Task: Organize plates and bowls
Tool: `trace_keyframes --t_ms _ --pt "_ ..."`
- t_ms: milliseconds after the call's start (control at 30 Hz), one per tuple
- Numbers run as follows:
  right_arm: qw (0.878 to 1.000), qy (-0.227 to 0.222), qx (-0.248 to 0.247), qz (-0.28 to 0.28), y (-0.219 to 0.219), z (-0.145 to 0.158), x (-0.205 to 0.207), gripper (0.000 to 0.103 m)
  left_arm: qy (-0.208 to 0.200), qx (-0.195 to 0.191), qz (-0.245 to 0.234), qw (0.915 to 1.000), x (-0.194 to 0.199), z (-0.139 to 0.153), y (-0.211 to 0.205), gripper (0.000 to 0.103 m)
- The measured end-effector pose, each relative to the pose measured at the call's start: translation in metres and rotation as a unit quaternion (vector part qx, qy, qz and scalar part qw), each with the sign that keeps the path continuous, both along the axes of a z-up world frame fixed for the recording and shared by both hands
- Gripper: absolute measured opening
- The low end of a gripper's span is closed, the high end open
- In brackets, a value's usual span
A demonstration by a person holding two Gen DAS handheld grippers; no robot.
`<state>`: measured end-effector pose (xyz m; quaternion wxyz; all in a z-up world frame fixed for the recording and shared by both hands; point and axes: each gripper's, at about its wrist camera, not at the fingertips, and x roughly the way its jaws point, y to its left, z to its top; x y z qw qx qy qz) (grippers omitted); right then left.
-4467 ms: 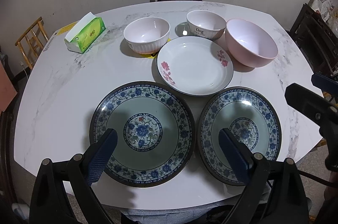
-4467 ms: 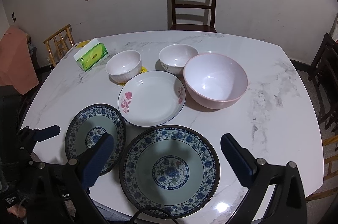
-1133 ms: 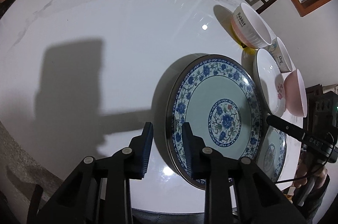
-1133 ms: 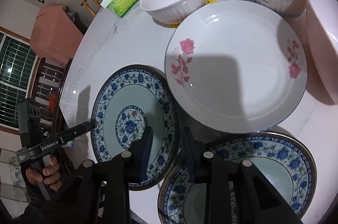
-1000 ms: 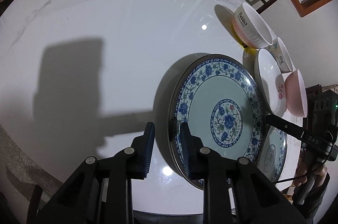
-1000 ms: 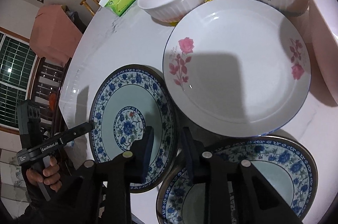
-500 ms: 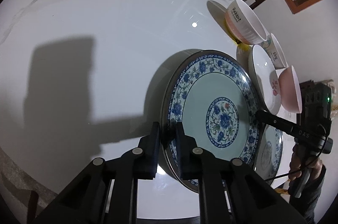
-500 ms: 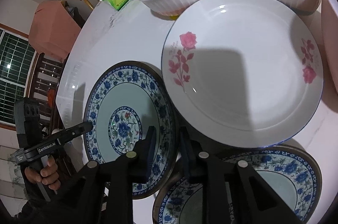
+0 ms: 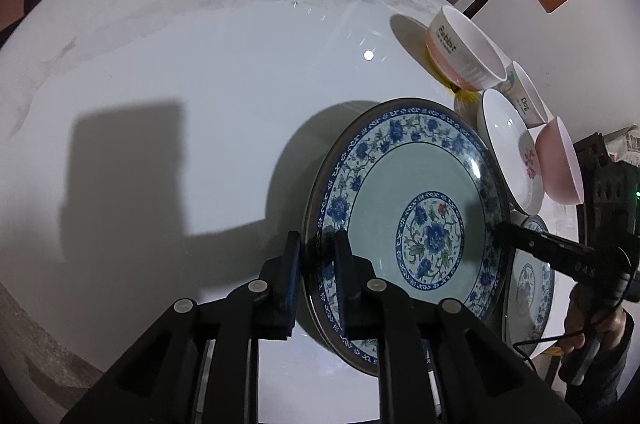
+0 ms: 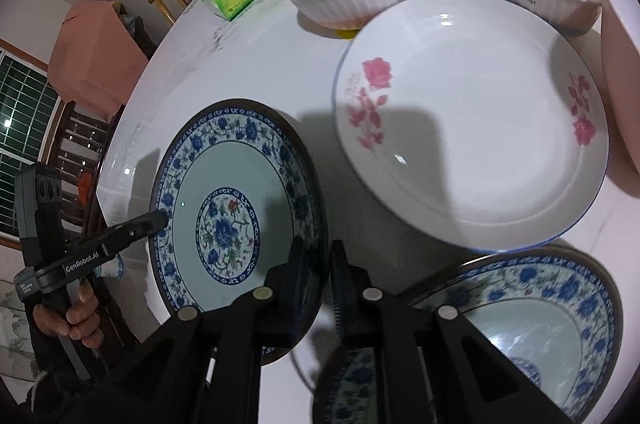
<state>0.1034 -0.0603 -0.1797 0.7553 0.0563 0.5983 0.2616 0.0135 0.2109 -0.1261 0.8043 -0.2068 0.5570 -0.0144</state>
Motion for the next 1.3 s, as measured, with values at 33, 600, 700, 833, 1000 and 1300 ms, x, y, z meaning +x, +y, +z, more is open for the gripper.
trace_keyframes --t_ms 33,600,700,833,1000,1300 --pt "1.000 0.000 0.001 -0.004 0.002 0.000 -0.002 0.013 0.000 0.003 -0.001 1.0000 0.001 0.001 0.002 0.013" --pt "0.999 0.008 0.018 -0.027 0.030 -0.006 -0.024 0.013 -0.005 0.031 -0.001 0.9995 0.004 -0.002 0.036 0.013" --pt "0.999 0.010 0.018 -0.025 0.034 -0.009 -0.025 0.013 -0.006 0.031 0.002 0.9995 0.003 -0.005 0.040 0.014" --pt "0.999 0.010 0.024 -0.023 0.037 -0.010 -0.025 0.014 -0.011 0.038 -0.002 0.9992 0.003 -0.005 0.040 0.015" --pt "0.999 0.014 0.029 -0.024 0.034 -0.012 -0.026 0.015 -0.004 0.030 0.001 0.9995 0.004 -0.009 0.037 0.027" --pt "0.999 0.006 0.023 -0.031 0.017 0.001 -0.030 0.026 -0.019 0.058 0.046 0.9971 -0.002 0.008 0.047 0.048"
